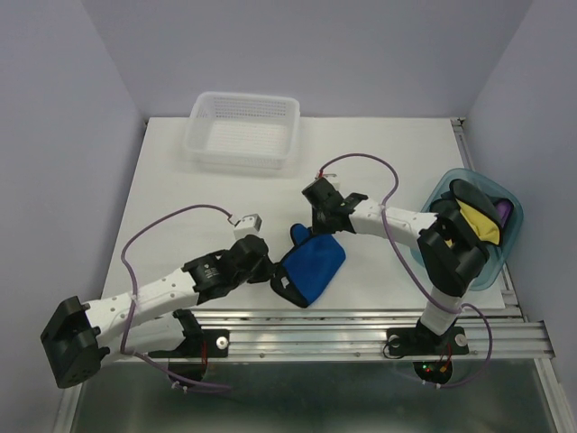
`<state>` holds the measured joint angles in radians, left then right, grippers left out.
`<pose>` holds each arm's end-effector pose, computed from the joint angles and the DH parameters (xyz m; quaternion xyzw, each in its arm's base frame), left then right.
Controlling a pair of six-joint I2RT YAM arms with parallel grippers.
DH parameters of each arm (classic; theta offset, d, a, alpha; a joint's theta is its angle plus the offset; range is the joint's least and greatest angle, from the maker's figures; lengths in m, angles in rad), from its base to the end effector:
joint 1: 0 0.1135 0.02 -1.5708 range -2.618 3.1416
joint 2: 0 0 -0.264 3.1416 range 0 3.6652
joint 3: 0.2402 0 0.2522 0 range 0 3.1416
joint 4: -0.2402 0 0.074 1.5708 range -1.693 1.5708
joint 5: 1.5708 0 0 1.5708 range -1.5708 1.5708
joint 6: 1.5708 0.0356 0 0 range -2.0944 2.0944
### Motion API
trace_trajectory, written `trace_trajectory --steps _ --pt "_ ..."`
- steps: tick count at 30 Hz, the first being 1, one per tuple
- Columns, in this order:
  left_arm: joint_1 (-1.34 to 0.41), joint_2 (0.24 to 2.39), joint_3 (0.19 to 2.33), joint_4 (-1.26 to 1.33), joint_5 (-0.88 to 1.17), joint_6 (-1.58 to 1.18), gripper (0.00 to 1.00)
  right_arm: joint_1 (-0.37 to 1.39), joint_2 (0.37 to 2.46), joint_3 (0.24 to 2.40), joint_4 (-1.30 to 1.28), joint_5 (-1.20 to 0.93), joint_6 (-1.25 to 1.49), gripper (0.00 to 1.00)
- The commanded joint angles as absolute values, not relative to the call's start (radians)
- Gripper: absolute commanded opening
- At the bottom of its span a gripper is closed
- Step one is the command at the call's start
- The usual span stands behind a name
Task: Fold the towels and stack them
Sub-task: Flatten out the crumpled towel
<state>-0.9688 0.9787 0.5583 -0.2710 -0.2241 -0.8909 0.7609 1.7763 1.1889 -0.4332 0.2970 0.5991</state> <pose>0.1223 -0.1641 0.2180 -0.0125 0.9004 -0.2785 0.3340 0.2733 0.2459 0.1940 -0.0369 0.9519 0.0582 0.2984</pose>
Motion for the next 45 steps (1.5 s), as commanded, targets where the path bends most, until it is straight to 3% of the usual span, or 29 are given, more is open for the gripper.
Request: trace_trajectory --steps 1,13,20,26,31,34,37,39,40,41,42,43,44,45 --pt "-0.976 0.933 0.565 -0.242 -0.268 -0.862 0.0 0.769 1.72 1.204 -0.388 0.334 0.618 0.01" --pt "-0.976 0.934 0.627 -0.23 -0.29 -0.812 0.0 0.767 1.608 1.169 -0.333 0.402 0.6 0.01" --pt "-0.973 0.957 0.967 -0.32 -0.694 -0.688 0.0 0.765 1.629 1.443 -0.319 0.436 0.491 0.01" --pt "-0.969 0.962 1.255 -0.35 -0.789 -0.529 0.0 0.767 1.554 1.577 -0.262 0.409 0.431 0.01" --pt "-0.969 0.891 1.12 -0.35 -0.652 -0.553 0.0 0.765 1.395 1.34 -0.222 0.472 0.477 0.01" --pt "-0.971 0.853 0.935 -0.307 -0.536 -0.619 0.0 0.764 1.318 1.076 -0.227 0.476 0.586 0.01" --pt "-1.014 0.862 0.718 -0.174 -0.196 -0.701 0.0 0.765 1.221 0.83 -0.235 0.347 0.701 0.01" --pt "-1.096 0.888 0.602 -0.172 -0.187 -0.808 0.0 0.765 1.177 0.723 -0.264 0.283 0.753 0.19" --pt "-1.115 0.897 0.579 -0.178 -0.184 -0.833 0.07 0.765 1.169 0.707 -0.287 0.281 0.764 0.34" --pt "-1.129 0.905 0.563 -0.187 -0.17 -0.856 0.21 0.767 1.16 0.701 -0.329 0.29 0.764 0.52" --pt "-1.141 0.923 0.56 -0.192 -0.169 -0.874 0.4 0.765 1.146 0.706 -0.353 0.313 0.776 0.78" --pt "-1.158 0.933 0.567 -0.193 -0.166 -0.882 0.48 0.765 1.14 0.731 -0.389 0.349 0.778 0.91" --pt "-1.166 0.952 0.604 -0.202 -0.173 -0.877 0.7 0.767 1.132 0.747 -0.4 0.362 0.767 1.0" --pt "-1.173 0.959 0.624 -0.207 -0.184 -0.864 0.98 0.765 1.12 0.759 -0.402 0.367 0.755 1.0"
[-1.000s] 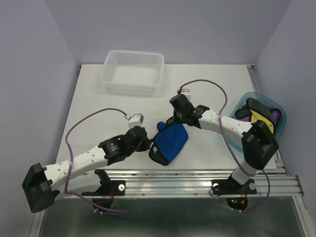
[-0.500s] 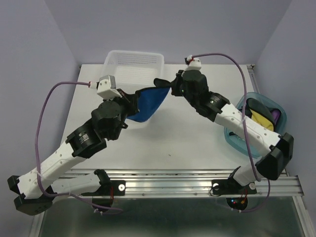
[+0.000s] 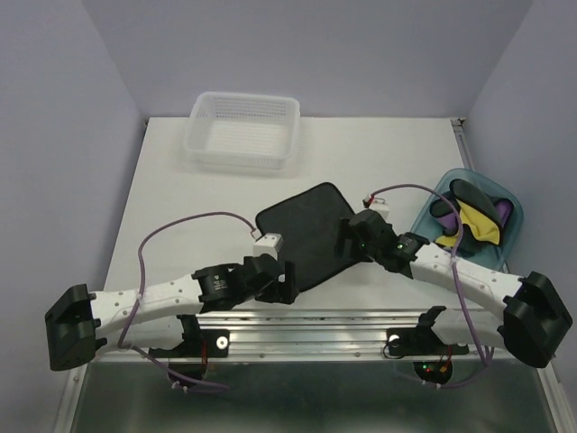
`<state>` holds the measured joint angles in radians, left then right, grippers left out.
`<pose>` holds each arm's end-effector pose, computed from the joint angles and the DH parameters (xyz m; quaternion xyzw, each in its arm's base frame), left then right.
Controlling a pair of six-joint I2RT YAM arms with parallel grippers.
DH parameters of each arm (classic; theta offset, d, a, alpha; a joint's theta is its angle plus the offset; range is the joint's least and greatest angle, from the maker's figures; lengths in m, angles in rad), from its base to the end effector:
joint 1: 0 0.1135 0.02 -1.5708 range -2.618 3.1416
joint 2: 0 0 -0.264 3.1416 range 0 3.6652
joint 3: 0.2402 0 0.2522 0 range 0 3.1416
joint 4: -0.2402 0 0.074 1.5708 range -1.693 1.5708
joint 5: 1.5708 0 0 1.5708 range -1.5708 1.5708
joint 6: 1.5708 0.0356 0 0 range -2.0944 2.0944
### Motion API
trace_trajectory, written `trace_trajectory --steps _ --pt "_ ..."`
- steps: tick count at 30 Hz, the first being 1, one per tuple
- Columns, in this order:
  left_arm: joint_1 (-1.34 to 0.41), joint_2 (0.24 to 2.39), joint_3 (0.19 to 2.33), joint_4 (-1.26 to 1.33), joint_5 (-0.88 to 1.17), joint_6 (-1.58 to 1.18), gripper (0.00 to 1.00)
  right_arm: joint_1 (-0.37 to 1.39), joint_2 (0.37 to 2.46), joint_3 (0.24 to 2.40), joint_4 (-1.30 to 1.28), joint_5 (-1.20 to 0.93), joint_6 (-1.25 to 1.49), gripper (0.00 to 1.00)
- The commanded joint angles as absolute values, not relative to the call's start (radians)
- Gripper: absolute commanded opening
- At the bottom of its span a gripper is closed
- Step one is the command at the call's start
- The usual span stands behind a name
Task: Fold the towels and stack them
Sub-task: Flatten out the crumpled towel
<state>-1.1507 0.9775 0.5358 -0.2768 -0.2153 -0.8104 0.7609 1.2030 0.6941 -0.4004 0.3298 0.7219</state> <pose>0.0891 -0.1808 0.2103 0.1095 0.8997 -0.2870 0.3100 0.1777 0.1533 0.2079 0.0351 0.9338 0.1018 0.3411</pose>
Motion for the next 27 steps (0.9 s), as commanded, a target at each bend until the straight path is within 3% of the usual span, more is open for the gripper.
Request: trace_trajectory --steps 1,8,12,20,27 --pt "-1.183 0.966 0.644 -0.21 -0.196 -0.855 0.99 0.765 1.115 0.768 -0.399 0.368 0.747 1.0" --pt "-1.184 1.043 0.768 -0.306 -0.432 -0.86 0.99 0.767 1.169 0.825 -0.388 0.42 0.69 1.0" --pt "-1.085 1.112 0.857 -0.442 -0.534 -0.975 0.99 0.762 1.268 0.917 -0.376 0.474 0.684 1.0" --pt "-0.778 1.094 0.746 -0.224 -0.385 -0.868 0.99 0.615 1.469 0.919 -0.258 0.235 0.686 1.0" --pt "-0.674 1.126 0.736 -0.193 -0.365 -0.835 0.99 0.615 1.508 0.774 -0.23 0.135 0.718 1.0"
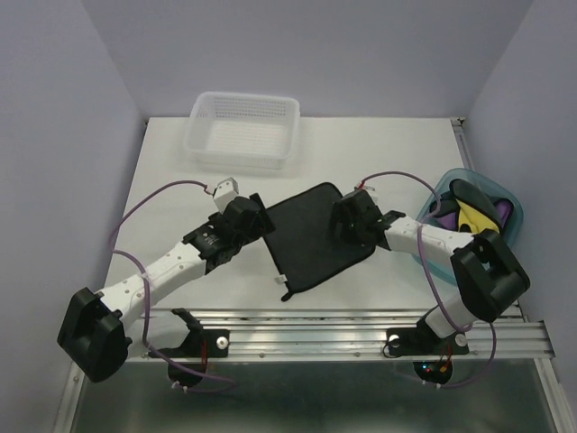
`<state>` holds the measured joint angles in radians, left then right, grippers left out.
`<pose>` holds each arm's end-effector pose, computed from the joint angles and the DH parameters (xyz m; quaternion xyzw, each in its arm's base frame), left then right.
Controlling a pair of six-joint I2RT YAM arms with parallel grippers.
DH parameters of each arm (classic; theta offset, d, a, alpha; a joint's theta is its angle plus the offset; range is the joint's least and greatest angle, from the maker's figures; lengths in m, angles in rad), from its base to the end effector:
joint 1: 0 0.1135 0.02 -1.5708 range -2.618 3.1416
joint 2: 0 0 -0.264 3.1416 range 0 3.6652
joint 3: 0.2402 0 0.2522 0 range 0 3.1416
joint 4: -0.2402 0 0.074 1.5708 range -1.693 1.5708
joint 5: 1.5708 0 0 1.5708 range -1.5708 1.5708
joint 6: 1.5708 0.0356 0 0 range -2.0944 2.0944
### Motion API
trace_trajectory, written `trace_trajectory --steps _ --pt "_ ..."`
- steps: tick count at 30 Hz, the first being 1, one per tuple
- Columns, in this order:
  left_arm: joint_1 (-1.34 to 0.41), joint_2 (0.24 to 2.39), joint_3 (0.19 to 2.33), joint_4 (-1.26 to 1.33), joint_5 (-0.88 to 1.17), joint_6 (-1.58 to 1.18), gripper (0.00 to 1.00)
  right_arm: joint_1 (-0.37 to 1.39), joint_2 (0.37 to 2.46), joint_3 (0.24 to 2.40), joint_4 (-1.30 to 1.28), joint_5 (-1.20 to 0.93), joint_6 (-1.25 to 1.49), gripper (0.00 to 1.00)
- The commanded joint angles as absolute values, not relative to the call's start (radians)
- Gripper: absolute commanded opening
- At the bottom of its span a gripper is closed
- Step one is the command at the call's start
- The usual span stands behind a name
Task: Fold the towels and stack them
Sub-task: Flatten out the crumpled towel
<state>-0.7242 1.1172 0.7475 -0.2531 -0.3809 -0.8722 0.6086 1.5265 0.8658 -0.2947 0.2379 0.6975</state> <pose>0.1895 -0.1500 0.2558 -0.1508 0.8649 -0.2034 0.4335 0.2519 0.1653 0.1856 0.0780 0.9438 0.0929 0.3076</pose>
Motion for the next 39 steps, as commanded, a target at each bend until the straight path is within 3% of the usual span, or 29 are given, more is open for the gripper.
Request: trace_trajectory --steps 1,6,15,22,28,35,39 --pt "-0.66 1.135 0.738 -0.193 -0.354 -0.828 0.99 0.615 1.503 0.756 -0.233 0.115 0.725 1.0" --pt "-0.606 1.196 0.745 -0.164 -0.316 -0.79 0.99 0.669 1.421 0.657 -0.244 0.012 0.735 1.0" --pt "-0.496 1.294 0.761 -0.081 -0.224 -0.689 0.99 0.834 1.367 0.663 -0.253 -0.124 0.75 1.0" --pt "-0.483 1.446 0.831 -0.014 -0.166 -0.586 0.99 0.819 1.327 0.85 -0.377 0.151 0.698 1.0" --pt "-0.465 1.575 0.923 -0.017 -0.158 -0.545 0.99 0.694 1.353 0.927 -0.388 0.167 0.652 1.0" --pt "-0.456 1.689 0.983 -0.029 -0.134 -0.518 0.74 0.612 1.387 0.94 -0.359 0.163 0.62 1.0" --pt "-0.457 1.721 0.986 -0.032 -0.13 -0.514 0.69 0.532 1.41 0.951 -0.351 0.16 0.618 1.0"
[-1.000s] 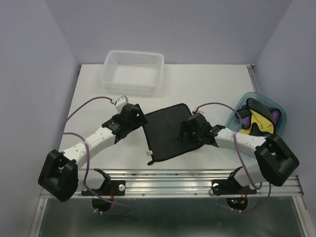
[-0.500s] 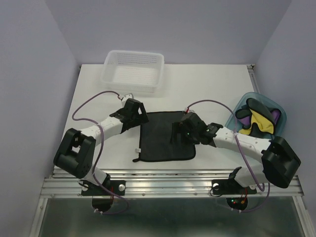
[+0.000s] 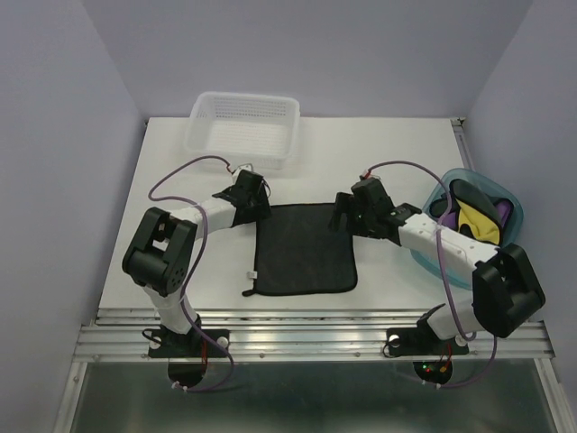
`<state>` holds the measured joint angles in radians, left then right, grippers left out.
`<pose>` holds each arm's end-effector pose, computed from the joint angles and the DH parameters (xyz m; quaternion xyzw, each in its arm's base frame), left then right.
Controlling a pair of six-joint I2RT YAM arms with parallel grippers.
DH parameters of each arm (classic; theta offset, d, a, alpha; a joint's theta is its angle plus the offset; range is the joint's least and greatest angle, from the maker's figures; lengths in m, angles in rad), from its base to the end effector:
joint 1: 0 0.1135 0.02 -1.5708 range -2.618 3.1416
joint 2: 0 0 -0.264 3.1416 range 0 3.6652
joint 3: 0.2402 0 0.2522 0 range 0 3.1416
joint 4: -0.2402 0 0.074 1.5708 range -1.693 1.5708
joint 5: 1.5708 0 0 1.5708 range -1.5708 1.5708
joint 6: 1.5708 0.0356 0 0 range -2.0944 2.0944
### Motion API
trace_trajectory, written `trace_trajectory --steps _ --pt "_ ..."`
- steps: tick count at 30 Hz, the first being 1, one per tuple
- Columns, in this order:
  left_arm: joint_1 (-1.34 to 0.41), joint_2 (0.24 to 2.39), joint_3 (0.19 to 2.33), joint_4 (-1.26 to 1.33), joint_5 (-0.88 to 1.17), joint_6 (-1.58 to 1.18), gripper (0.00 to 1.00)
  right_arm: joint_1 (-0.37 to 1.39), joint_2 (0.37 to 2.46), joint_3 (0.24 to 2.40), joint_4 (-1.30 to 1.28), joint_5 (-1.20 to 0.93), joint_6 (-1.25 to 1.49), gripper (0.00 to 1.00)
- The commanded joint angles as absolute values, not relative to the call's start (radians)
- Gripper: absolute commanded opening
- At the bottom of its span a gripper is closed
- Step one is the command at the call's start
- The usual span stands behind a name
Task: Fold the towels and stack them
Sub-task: Flatten out the crumpled towel, then fold the towel
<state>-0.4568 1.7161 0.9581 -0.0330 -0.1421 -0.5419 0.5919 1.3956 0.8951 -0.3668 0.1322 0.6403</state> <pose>0.3201 -0.1517 0.1722 -0.0662 0.9206 -0.1239 0.3643 0.2419 0.1570 0.2252 0.0454 0.9359 0.1481 0.3164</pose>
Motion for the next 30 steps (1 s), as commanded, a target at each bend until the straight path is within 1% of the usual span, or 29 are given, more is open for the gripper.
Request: trace_trajectory --steps 1,5,6,8,9,17,18,19,20,21,22,23,24,26,30 --pt "-0.457 1.724 0.983 -0.031 -0.13 -0.512 0.69 0.522 1.413 0.953 -0.345 0.152 0.621 1.0" --pt "-0.457 1.747 1.0 -0.037 -0.152 -0.509 0.62 0.503 1.454 0.962 -0.299 0.129 0.612 1.0" --pt "-0.457 1.762 1.008 -0.046 -0.155 -0.511 0.58 0.502 1.466 0.972 -0.299 0.129 0.608 1.0" --pt "-0.457 1.778 1.014 -0.051 -0.167 -0.512 0.54 0.497 1.486 0.982 -0.301 0.129 0.603 1.0" --pt "-0.457 1.795 1.023 -0.061 -0.19 -0.511 0.5 0.491 1.505 0.986 -0.299 0.127 0.601 1.0" --pt "-0.466 1.829 1.042 -0.08 -0.218 -0.502 0.48 0.46 1.611 1.068 -0.262 0.132 0.577 0.99" --pt "-0.469 1.83 1.043 -0.08 -0.221 -0.5 0.45 0.459 1.623 1.083 -0.255 0.135 0.563 0.99" --pt "-0.471 1.832 1.045 -0.083 -0.219 -0.497 0.39 0.456 1.643 1.097 -0.25 0.141 0.531 0.97" --pt "-0.474 1.833 1.045 -0.083 -0.221 -0.495 0.39 0.453 1.655 1.109 -0.252 0.143 0.514 0.97" --pt "-0.477 1.832 1.045 -0.084 -0.222 -0.495 0.27 0.451 1.669 1.13 -0.25 0.14 0.493 0.94" --pt "-0.48 1.832 1.043 -0.084 -0.221 -0.492 0.21 0.449 1.692 1.14 -0.249 0.14 0.459 0.93" --pt "-0.482 1.833 1.045 -0.084 -0.222 -0.488 0.13 0.448 1.703 1.146 -0.247 0.138 0.445 0.92" --pt "-0.485 1.832 1.043 -0.084 -0.224 -0.488 0.09 0.443 1.71 1.153 -0.248 0.138 0.433 0.89" --pt "-0.489 1.835 1.045 -0.084 -0.224 -0.485 0.0 0.44 1.742 1.175 -0.259 0.14 0.402 0.87" --pt "-0.497 1.839 1.048 -0.084 -0.236 -0.479 0.0 0.434 1.791 1.206 -0.253 0.127 0.35 0.8"
